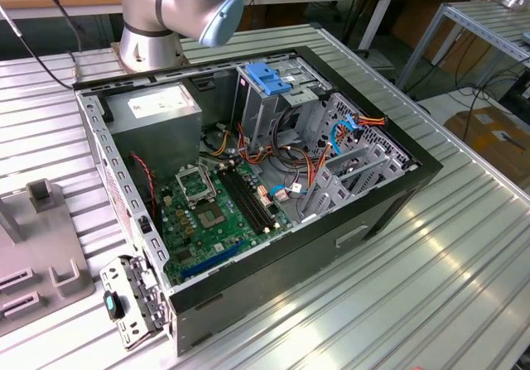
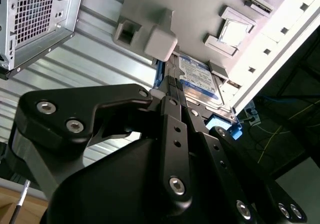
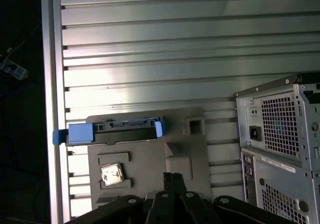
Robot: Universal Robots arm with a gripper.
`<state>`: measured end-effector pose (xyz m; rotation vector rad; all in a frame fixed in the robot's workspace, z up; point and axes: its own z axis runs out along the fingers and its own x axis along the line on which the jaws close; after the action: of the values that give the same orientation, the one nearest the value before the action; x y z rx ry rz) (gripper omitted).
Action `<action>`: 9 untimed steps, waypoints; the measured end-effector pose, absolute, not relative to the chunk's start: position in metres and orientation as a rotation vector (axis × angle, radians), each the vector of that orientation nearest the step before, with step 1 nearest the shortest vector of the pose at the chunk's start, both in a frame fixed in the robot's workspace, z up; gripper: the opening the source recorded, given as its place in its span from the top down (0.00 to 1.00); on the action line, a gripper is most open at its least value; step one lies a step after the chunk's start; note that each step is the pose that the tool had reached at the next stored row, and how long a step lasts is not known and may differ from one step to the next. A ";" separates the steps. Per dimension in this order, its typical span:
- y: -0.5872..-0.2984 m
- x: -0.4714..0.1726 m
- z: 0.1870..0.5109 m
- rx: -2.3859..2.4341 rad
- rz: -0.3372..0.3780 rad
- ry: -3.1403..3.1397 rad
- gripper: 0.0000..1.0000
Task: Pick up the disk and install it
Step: 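Reach for the disk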
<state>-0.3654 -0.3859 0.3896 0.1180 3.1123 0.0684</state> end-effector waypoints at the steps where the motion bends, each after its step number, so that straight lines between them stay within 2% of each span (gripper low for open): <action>1: -0.383 -0.366 0.389 0.118 0.068 3.112 0.89; 9: -0.366 -0.366 0.387 0.118 0.069 3.112 0.89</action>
<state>-0.3659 -0.3664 0.3868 0.1179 3.1124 0.0688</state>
